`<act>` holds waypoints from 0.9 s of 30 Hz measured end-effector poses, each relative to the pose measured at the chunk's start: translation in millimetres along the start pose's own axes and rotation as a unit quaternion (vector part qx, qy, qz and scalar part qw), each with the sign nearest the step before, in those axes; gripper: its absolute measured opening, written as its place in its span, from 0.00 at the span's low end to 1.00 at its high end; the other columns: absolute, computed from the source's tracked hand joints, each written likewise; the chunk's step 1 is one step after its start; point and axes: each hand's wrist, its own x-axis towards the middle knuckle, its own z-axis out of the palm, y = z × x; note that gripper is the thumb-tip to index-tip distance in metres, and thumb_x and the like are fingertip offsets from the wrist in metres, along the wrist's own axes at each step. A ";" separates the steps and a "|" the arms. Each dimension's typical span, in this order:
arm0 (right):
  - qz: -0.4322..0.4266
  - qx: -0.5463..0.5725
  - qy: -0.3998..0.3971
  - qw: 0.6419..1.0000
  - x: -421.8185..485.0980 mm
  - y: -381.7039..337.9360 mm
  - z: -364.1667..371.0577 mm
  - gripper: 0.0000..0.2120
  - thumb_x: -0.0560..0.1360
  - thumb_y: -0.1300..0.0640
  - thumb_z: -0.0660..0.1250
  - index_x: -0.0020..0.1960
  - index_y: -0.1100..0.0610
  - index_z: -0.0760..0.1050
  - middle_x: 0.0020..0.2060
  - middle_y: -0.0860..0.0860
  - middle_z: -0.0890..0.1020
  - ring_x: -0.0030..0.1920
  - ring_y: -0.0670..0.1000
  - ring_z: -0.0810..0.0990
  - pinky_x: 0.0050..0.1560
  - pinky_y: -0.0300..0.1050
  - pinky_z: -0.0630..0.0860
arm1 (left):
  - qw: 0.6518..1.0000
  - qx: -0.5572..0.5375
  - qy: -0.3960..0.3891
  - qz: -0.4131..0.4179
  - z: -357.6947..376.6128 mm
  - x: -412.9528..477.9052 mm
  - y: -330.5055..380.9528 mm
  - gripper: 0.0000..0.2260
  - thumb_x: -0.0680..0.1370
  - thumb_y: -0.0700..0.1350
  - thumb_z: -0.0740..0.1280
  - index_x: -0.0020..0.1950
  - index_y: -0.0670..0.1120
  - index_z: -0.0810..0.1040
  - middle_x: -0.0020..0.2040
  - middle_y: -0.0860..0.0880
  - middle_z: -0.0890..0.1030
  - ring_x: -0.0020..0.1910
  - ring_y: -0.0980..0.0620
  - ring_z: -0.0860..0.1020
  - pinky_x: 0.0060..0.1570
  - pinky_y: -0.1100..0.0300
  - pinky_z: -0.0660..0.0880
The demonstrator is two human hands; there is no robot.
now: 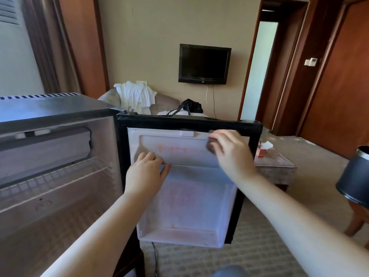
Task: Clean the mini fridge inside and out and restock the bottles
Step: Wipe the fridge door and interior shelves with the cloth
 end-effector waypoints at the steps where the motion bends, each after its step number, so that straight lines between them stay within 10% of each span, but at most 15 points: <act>1: -0.013 0.019 -0.007 1.000 6.8 -14.8 12.3 0.08 0.73 0.64 0.66 0.50 0.63 0.81 0.47 0.56 0.82 0.50 0.58 0.79 0.54 0.44 0.70 | 1.000 -0.001 0.000 0.001 -1.0 0.6 0.3 0.11 0.74 0.52 0.70 0.38 0.45 0.82 0.37 0.49 0.77 0.42 0.45 0.76 0.27 0.57 0.70; 7: -0.041 -0.021 -0.043 0.998 10.7 -9.3 15.9 0.05 0.73 0.65 0.68 0.48 0.61 0.80 0.44 0.54 0.82 0.48 0.57 0.76 0.48 0.45 0.71 | 1.000 0.014 0.007 0.002 0.9 3.8 -0.8 0.12 0.73 0.52 0.72 0.36 0.45 0.80 0.35 0.49 0.75 0.41 0.45 0.76 0.25 0.59 0.67; 15: 0.138 -0.069 -0.060 0.986 6.2 40.9 -27.1 0.07 0.76 0.65 0.65 0.48 0.60 0.82 0.46 0.55 0.84 0.49 0.59 0.76 0.52 0.49 0.70 | 0.998 0.044 -0.050 -0.013 -1.5 11.0 7.8 0.17 0.80 0.58 0.58 0.52 0.48 0.79 0.49 0.51 0.76 0.54 0.49 0.72 0.37 0.59 0.64; 27: 0.082 -0.097 -0.133 0.983 17.6 15.9 -0.4 0.07 0.76 0.65 0.63 0.48 0.61 0.81 0.45 0.56 0.81 0.50 0.58 0.73 0.48 0.54 0.73 | 0.998 0.008 -0.051 -0.028 -0.6 5.8 5.8 0.13 0.81 0.54 0.59 0.55 0.48 0.79 0.51 0.51 0.75 0.56 0.50 0.70 0.36 0.59 0.63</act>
